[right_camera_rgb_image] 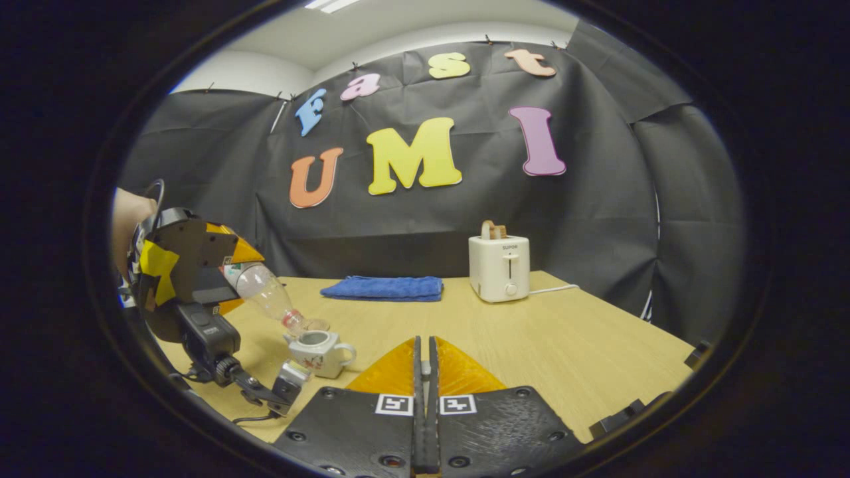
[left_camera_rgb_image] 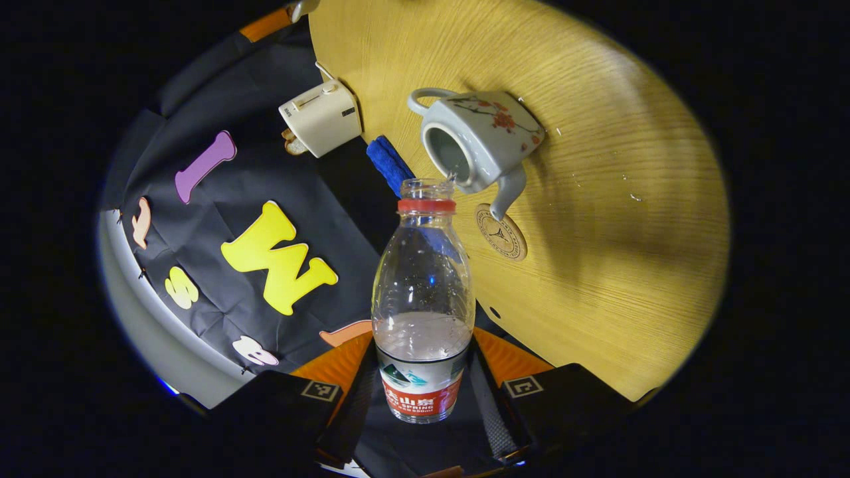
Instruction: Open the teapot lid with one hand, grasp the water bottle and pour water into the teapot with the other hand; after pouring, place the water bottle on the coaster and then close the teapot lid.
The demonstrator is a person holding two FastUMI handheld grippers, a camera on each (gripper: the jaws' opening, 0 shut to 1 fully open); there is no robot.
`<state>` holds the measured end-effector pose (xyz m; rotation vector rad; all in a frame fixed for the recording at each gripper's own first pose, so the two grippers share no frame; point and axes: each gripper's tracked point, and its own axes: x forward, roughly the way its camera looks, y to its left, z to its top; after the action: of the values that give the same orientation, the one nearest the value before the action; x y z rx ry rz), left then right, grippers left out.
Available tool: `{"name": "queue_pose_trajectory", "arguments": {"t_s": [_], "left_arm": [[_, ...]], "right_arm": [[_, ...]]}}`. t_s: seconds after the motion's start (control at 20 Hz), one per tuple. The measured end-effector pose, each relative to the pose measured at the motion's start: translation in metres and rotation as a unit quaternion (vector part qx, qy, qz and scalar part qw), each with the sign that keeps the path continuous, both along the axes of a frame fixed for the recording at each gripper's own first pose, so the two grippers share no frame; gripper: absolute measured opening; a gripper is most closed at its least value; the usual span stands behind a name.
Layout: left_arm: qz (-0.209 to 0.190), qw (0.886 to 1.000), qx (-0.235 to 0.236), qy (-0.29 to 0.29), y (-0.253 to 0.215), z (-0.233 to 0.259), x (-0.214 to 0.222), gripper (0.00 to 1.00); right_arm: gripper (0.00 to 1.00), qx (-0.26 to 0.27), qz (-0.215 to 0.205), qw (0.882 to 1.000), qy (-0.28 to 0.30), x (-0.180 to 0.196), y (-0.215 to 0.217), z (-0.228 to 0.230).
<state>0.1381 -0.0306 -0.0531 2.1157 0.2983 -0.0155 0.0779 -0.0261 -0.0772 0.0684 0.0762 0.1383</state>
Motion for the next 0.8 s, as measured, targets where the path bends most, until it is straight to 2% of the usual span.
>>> {"name": "queue_pose_trajectory", "arguments": {"t_s": [0.4, 0.75, 0.8], "left_arm": [[-0.016, 1.0, 0.023, 0.002, -0.014, 0.004, 0.006, 0.74], [-0.018, 0.999, 0.033, 0.005, -0.017, 0.001, 0.008, 0.74], [-0.019, 0.999, 0.032, 0.003, -0.017, 0.002, 0.009, 0.78]], "right_arm": [[0.0, 0.003, -0.01, 1.0, 0.006, 0.003, -0.01, -0.004], [0.0, 0.002, -0.003, 1.0, 0.009, 0.003, -0.005, -0.007], [0.0, 0.001, -0.001, 1.0, 0.008, 0.002, -0.004, -0.007]]}}
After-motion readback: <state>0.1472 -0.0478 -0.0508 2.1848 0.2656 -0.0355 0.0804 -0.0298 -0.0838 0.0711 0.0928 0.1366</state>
